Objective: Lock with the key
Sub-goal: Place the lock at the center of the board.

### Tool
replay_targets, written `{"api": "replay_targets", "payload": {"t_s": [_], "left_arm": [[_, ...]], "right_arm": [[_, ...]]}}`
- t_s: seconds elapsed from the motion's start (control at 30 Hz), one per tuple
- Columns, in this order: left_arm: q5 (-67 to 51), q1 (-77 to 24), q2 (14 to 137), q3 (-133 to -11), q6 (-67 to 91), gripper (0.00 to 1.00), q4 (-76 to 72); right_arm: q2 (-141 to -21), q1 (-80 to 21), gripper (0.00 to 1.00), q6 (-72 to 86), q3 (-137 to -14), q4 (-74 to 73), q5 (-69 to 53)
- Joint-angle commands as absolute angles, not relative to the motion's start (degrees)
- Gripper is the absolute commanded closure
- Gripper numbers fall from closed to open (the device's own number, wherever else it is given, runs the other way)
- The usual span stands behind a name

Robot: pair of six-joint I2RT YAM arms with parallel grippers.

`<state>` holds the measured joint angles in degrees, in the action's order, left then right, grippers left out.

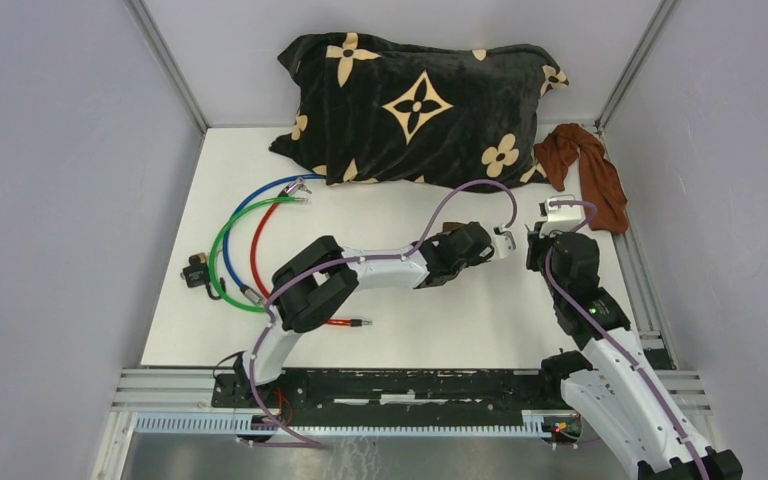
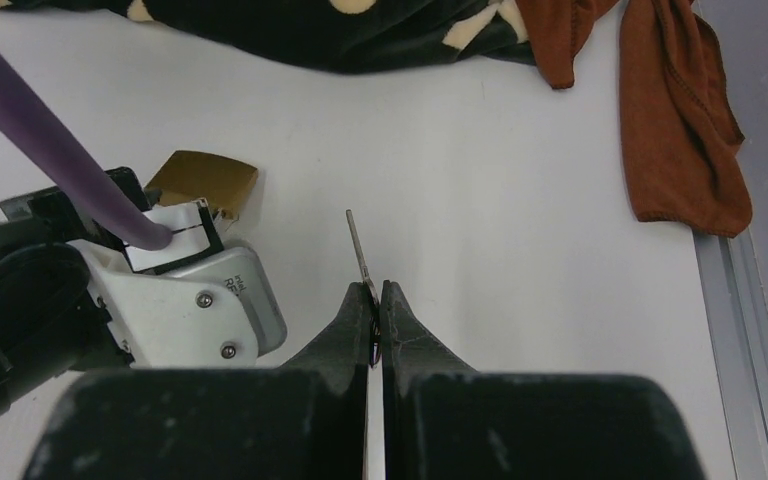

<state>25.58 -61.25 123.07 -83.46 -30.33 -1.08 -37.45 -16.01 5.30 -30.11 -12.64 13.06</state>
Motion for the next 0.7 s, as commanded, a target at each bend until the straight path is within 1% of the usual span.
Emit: {"api": "replay_targets", "payload": {"t_s": [0.0,0.13,0.2,0.37,0.5,0.67], "left_arm": [[17.7,-62.9,119.7,-88.7,-17.2,0.41,10.8],[10.7,-63.2,117.9,-91.1,-9.5,0.33,18.3],[7.6,-63.1,116.2,-92.3,-6.8,0.30,21.3],[6.5,-62.6,110.5,-92.9,-3.7,0.27,26.9],[7.8,-60.4,103.7,-87.8,-3.3,0.25,28.7],[9.0,-54.7,93.8,-77.0,-3.0,0.22,28.7]], "right_arm": [[-38.1,-15.7,1.00,5.9,-32.1,-11.8,15.0],[-39.7,-15.6,1.00,6.0,-31.9,-11.1,12.6],[-41.2,-15.6,1.00,5.6,-32.1,-11.0,9.7],[-47.6,-15.6,1.00,8.0,-31.8,-6.7,-4.0],[-53.5,-15.7,1.00,10.9,-31.1,-2.0,-8.9],[-59.0,-15.7,1.00,11.6,-31.1,-0.5,-7.6]]}}
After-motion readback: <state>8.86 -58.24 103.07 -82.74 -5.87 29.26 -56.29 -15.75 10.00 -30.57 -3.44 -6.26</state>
